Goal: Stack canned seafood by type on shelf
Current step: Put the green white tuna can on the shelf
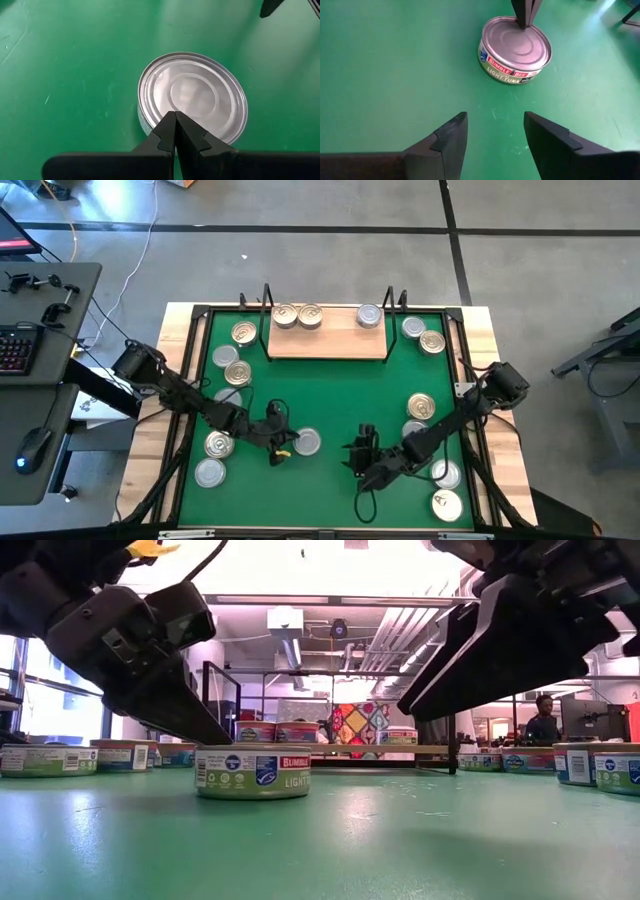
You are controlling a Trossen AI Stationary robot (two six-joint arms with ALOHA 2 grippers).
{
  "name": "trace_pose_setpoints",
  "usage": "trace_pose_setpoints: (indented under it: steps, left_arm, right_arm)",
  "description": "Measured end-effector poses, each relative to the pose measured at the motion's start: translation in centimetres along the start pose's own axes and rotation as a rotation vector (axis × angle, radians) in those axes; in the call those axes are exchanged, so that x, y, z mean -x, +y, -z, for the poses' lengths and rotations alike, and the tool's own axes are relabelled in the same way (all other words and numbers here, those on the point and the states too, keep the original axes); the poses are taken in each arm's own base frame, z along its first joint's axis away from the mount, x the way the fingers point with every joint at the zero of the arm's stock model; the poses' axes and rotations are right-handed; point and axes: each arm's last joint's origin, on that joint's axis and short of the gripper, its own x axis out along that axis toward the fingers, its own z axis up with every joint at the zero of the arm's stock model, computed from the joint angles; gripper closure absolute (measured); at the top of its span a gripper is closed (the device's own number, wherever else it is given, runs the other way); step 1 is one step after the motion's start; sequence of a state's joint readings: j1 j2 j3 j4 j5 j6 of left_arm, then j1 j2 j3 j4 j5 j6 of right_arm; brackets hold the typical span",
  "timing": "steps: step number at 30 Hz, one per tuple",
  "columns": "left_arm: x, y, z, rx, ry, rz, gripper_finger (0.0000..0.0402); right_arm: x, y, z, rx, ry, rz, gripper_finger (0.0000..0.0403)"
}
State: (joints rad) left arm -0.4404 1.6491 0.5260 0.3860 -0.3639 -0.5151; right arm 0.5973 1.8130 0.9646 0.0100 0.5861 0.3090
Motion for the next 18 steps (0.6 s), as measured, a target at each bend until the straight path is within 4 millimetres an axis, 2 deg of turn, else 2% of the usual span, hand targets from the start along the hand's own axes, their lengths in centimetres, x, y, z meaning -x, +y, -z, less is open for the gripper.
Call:
trace_pose_setpoints:
  steps: [8, 12, 18]
  left_arm:
    - [2.5, -0.2, -2.0, -0.037, -0.063, 0.048, 0.0401]
    - [2.8, 0.0, -1.2, -0.042, -0.043, 0.041, 0.0401]
    - [2.8, 0.4, 0.5, 0.028, -0.102, 0.087, 0.0401]
  right_arm:
    - [-0.4, -0.6, -0.2, -0.011, 0.007, 0.001, 0.0215]
    - [-0.4, -0.5, -0.2, -0.013, 0.011, -0.013, 0.0215]
    - [-0.4, -0.5, -0.2, -0.015, 0.007, -0.018, 0.0215]
